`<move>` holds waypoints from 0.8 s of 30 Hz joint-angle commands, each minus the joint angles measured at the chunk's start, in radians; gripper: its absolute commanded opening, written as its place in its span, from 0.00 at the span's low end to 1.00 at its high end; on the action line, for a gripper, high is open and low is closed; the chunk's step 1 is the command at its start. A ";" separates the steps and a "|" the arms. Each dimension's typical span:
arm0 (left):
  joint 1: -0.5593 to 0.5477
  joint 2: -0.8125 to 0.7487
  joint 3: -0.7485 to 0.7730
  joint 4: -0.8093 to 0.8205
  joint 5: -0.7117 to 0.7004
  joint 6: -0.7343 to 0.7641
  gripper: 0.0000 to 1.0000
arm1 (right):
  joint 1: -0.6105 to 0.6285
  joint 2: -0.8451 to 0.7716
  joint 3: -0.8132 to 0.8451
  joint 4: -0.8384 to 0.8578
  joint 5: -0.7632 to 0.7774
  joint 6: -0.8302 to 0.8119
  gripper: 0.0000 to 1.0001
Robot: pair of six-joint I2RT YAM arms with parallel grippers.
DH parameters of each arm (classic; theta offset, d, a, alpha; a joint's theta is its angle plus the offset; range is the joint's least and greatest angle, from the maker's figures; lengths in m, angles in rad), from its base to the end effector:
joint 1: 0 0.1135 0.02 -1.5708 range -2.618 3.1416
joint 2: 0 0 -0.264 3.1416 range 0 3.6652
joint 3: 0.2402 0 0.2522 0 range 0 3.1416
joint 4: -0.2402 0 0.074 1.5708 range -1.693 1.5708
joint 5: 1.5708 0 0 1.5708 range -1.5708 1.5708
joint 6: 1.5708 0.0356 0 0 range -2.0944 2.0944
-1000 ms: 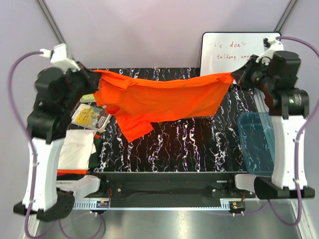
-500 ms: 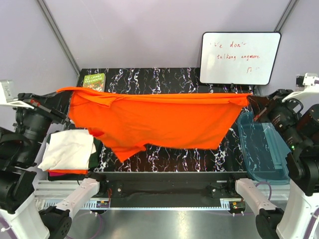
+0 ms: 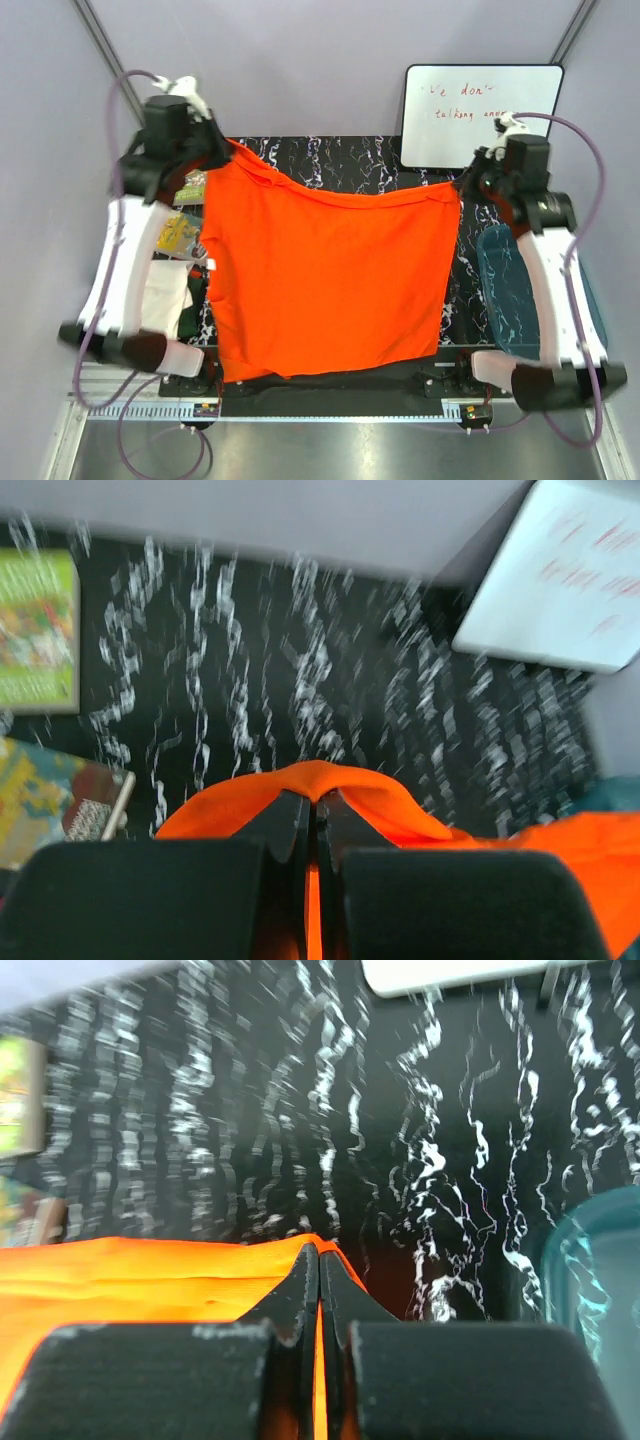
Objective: Fold and stack the t-shirts
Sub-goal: Flatten the tshirt out
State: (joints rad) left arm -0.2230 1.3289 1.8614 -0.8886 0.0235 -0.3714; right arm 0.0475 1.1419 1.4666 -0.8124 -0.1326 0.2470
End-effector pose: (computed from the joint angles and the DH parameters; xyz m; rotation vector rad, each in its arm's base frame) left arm 0.2339 -0.0539 0.5077 -0.1286 1.9453 -0.4187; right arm 0.2193 0.0151 0.4374 0.1237 2.0653 0.3182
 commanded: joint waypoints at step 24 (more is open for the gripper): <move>0.094 0.696 0.245 0.040 0.213 -0.063 0.00 | -0.011 0.952 0.408 0.171 -0.050 0.064 0.00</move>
State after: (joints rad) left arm -0.1303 2.1483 2.1525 -0.8513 0.1902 -0.4274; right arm 0.0425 2.1513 1.8637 -0.5987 -0.1524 0.3042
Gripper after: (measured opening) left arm 0.012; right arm 0.010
